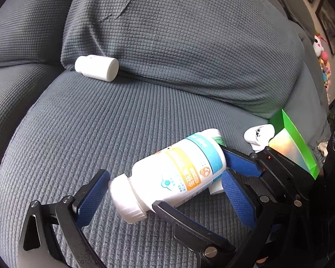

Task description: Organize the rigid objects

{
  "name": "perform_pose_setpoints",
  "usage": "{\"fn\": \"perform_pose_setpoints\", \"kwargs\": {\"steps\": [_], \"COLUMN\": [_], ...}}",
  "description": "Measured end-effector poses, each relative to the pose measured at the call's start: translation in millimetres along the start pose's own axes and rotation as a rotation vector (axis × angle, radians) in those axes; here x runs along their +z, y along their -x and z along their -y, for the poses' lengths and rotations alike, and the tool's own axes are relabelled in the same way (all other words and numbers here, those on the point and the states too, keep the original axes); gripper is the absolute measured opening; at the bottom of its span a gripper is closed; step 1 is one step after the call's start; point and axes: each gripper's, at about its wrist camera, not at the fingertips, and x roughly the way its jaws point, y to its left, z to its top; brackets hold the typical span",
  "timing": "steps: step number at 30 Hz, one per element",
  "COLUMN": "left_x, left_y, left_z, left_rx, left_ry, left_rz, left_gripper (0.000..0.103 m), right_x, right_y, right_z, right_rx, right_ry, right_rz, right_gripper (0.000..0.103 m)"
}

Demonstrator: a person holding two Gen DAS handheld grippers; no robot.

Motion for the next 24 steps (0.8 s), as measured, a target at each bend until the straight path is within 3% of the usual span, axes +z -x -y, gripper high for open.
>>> {"fn": "perform_pose_setpoints", "kwargs": {"steps": [10, 11, 12, 13, 16, 18, 24], "left_x": [0, 0, 0, 0, -1, -2, -12], "left_y": [10, 11, 12, 15, 17, 15, 8], "left_z": [19, 20, 23, 30, 44, 47, 45], "left_rx": [-0.003, -0.004, -0.029, -0.02, -0.003, 0.0, 0.019], "left_ry": [-0.039, -0.043, -0.05, -0.072, -0.122, -0.128, -0.135], "left_rz": [0.024, 0.026, 0.028, 0.036, 0.045, 0.034, 0.023], "left_gripper": [0.1, 0.097, 0.088, 0.086, 0.077, 0.076, 0.076], "right_x": [-3, -3, -3, -3, -3, -2, -12], "right_y": [15, 17, 21, 24, 35, 35, 35], "right_z": [1, 1, 1, 2, 3, 5, 11], "right_rx": [-0.026, -0.029, -0.032, -0.033, -0.023, -0.054, -0.037], "right_ry": [-0.013, -0.014, -0.016, -0.019, -0.019, -0.024, -0.057], "right_rz": [0.026, 0.031, 0.036, 0.042, 0.06, 0.046, 0.02], "right_gripper": [0.069, 0.069, 0.069, 0.061, 0.059, 0.059, 0.06]}}
